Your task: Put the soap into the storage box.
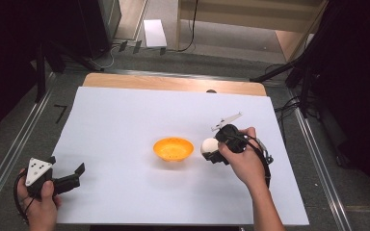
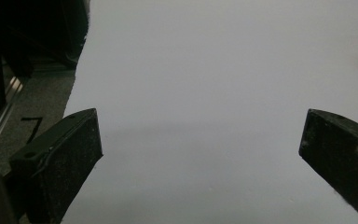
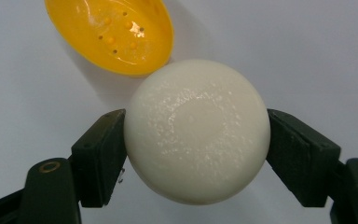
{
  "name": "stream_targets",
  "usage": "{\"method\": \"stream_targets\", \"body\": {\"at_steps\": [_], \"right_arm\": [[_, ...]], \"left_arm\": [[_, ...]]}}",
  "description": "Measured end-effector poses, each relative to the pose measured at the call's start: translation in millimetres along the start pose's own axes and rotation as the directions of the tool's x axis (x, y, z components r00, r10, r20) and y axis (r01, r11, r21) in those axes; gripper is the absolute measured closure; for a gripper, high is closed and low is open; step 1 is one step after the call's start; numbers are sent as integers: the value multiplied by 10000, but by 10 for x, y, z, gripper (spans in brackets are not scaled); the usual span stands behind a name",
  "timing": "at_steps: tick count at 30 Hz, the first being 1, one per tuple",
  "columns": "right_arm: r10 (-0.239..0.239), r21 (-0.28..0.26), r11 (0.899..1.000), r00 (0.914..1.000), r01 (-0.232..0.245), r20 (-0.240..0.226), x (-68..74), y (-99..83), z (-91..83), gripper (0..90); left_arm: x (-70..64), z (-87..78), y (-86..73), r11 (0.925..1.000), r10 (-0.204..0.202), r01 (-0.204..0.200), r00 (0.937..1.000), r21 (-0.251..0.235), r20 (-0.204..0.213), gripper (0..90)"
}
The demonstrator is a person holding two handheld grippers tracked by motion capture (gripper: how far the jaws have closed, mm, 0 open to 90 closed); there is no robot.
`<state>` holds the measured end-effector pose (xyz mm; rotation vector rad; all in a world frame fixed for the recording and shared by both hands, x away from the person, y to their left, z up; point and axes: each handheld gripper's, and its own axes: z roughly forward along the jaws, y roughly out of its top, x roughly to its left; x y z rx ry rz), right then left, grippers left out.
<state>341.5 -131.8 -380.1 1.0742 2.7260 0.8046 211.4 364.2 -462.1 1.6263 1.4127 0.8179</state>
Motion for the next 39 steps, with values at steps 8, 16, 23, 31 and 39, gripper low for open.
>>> {"method": "stream_targets", "body": {"at_steps": [8, 16, 23, 31, 39], "right_arm": [[-157, -201, 9997, 9998, 155, -101, 55, 106, -5, 251], [-364, -220, 9991, 9990, 358, -264, 130, 189, 75, 251], [-378, -214, 9991, 9989, 371, -290, 173, 247, 90, 251], [-500, -233, 9985, 9980, 491, -388, 232, 342, 155, 251], [-588, -198, 9981, 9972, 579, -462, 303, 426, 214, 251]], "left_arm": [[1, -2, 0, 10000, 0, 0, 10000, 2, 20, 0], [-1, 1, 0, 10000, 12, -12, 10000, 8, 7, 0], [3, -3, -1, 10000, 13, -13, 10000, 9, 39, 0], [1, 0, 0, 10000, -2, 2, 10000, 11, 36, 0], [2, -1, 0, 10000, -2, 2, 10000, 8, 47, 0]]}}
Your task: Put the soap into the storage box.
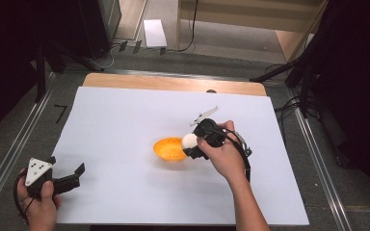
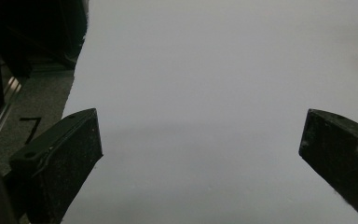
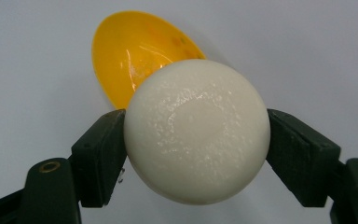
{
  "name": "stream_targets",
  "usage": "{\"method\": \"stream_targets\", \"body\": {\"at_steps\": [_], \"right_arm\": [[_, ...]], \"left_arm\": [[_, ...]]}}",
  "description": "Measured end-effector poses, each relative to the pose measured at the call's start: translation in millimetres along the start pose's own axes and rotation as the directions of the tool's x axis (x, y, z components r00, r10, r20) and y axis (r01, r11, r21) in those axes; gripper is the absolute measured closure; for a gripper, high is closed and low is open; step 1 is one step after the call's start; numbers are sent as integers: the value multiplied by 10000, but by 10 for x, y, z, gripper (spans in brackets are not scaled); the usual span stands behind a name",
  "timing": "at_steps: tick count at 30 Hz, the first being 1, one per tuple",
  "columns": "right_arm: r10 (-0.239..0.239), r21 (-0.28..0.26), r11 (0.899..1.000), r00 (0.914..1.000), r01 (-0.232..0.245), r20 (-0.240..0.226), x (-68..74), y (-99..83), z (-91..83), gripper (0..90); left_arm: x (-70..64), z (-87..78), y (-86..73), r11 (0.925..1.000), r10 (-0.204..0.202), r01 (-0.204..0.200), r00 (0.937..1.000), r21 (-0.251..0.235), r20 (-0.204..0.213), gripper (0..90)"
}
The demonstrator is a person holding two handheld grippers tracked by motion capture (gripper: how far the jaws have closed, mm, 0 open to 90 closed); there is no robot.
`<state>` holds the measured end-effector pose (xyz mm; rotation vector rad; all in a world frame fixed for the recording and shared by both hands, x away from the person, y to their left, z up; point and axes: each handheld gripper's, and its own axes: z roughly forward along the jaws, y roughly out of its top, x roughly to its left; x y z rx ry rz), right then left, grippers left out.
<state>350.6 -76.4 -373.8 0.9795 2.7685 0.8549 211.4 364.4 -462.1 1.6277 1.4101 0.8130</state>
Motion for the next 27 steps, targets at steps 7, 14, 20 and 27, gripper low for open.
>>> {"method": "stream_targets", "body": {"at_steps": [7, 14, 20, 27], "right_arm": [[-91, 55, 9999, 9999, 91, -72, 52, 70, 85, 251], [-176, 108, 9998, 9997, 178, -165, 119, 153, 168, 251], [-169, 143, 9998, 9998, 171, -134, 158, 184, 230, 251], [-199, 252, 9995, 9997, 203, -135, 200, 214, 300, 251]], "left_arm": [[1, -1, 0, 10000, -21, 21, 10000, -4, 3, 0], [0, 0, 0, 10000, 10, -10, 10000, 10, 19, 0], [-1, -1, 0, 10000, 23, -24, 10000, 20, 23, 0], [-3, 2, 0, 10000, 26, -26, 10000, 23, 12, 0]]}}
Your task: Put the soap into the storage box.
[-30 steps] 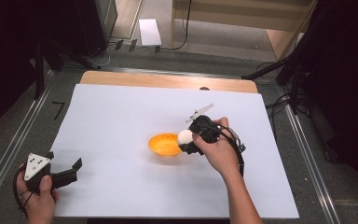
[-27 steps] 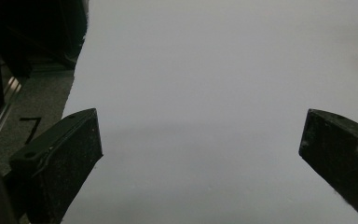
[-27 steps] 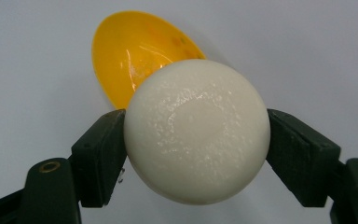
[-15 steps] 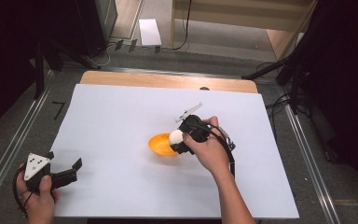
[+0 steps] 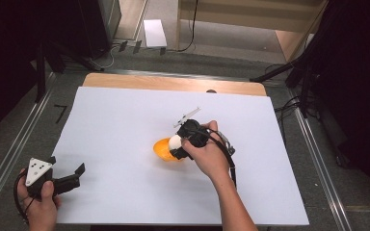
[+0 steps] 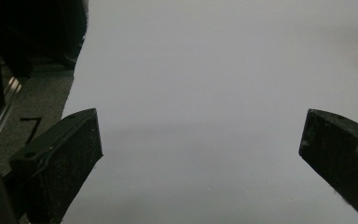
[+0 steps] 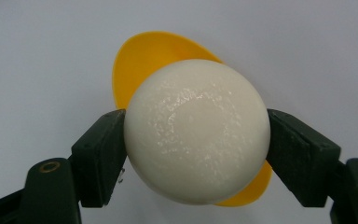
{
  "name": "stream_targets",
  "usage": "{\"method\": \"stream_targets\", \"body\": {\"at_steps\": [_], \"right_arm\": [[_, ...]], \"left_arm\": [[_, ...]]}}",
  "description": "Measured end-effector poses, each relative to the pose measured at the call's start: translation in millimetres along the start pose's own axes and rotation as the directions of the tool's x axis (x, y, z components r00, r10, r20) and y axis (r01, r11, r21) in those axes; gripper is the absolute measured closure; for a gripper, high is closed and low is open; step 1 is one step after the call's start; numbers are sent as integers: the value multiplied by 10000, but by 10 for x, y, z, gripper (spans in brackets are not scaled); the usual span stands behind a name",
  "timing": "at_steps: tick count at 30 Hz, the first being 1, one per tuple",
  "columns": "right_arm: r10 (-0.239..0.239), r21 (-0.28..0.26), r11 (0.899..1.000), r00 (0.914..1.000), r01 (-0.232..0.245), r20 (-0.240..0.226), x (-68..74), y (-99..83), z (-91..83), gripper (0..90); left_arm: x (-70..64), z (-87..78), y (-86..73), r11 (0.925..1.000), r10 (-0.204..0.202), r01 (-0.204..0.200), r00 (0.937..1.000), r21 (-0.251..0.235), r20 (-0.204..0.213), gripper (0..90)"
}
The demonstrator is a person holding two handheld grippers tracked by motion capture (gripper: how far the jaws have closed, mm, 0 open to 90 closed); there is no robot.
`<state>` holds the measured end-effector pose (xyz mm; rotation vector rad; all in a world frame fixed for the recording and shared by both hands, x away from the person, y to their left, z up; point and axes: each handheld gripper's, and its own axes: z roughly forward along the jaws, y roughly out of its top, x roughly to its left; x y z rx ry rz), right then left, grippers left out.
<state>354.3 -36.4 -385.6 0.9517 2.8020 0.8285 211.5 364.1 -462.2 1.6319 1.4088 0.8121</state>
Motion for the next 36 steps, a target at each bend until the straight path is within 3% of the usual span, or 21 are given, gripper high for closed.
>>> {"method": "stream_targets", "body": {"at_steps": [9, 24, 31, 36], "right_arm": [[-47, 254, 9997, 10000, 45, 69, 39, 32, 112, 251], [345, 461, 9983, 9992, -353, 186, 7, 11, 226, 250], [626, 291, 9976, 9980, -628, 104, -3, 5, 241, 258], [773, 2, 9970, 9970, -773, 29, -9, 7, 184, 163]], "left_arm": [[4, -4, 0, 10000, -9, 9, 10000, -10, 8, 0], [2, -3, 0, 10000, 8, -8, 10000, 7, 12, 0], [4, -4, 0, 10000, 1, -1, 10000, 2, 11, 0], [4, -4, 0, 10000, -6, 6, 10000, -3, 10, 0]]}}
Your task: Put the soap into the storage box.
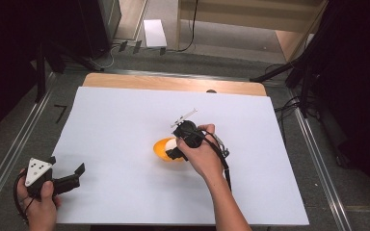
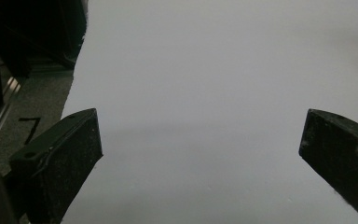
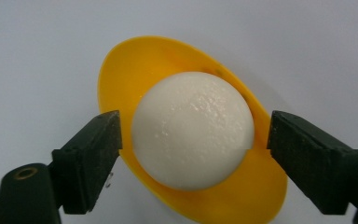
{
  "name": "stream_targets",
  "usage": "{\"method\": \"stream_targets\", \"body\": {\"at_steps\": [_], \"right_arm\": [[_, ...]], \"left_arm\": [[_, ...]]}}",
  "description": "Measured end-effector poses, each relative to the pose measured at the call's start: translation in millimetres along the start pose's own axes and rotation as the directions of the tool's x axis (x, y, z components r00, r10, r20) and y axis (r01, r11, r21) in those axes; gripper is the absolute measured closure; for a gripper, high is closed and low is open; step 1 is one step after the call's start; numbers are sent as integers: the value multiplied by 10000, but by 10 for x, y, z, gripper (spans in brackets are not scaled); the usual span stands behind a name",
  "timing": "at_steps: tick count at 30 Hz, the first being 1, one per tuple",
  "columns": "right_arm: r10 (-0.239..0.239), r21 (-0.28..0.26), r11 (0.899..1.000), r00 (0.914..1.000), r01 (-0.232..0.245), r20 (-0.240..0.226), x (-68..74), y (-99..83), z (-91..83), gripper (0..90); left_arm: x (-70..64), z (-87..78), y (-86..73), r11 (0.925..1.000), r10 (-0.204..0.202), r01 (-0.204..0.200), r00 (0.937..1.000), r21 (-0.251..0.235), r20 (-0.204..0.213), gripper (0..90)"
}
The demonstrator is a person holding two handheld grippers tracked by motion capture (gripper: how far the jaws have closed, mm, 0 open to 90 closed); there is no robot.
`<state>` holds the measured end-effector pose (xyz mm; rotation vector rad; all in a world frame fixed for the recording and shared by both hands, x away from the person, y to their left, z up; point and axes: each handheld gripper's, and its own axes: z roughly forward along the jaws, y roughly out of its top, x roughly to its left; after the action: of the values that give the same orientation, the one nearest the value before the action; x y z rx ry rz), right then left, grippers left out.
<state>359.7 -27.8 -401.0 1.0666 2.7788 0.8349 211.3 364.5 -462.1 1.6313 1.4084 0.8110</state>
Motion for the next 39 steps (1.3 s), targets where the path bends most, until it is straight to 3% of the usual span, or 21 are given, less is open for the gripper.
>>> {"method": "stream_targets", "body": {"at_steps": [5, 9, 19, 39], "right_arm": [[61, -150, 9999, 9999, -59, 129, -31, -54, -67, 112], [-7, -270, 9996, 10000, 9, 60, -72, -120, -126, 0], [274, -664, 9975, 9992, -255, 288, -213, -345, -308, 0], [968, -1058, 9903, 9934, -899, 612, -462, -834, -487, 0]], "left_arm": [[-2, 3, 0, 10000, 12, -12, 10000, 7, 25, 0], [-3, 4, 1, 10000, 30, -30, 10000, 21, 15, 0], [-4, 5, 1, 10000, 30, -30, 10000, 26, 12, 0], [-6, 4, 1, 10000, 37, -37, 10000, 32, -31, 0]]}}
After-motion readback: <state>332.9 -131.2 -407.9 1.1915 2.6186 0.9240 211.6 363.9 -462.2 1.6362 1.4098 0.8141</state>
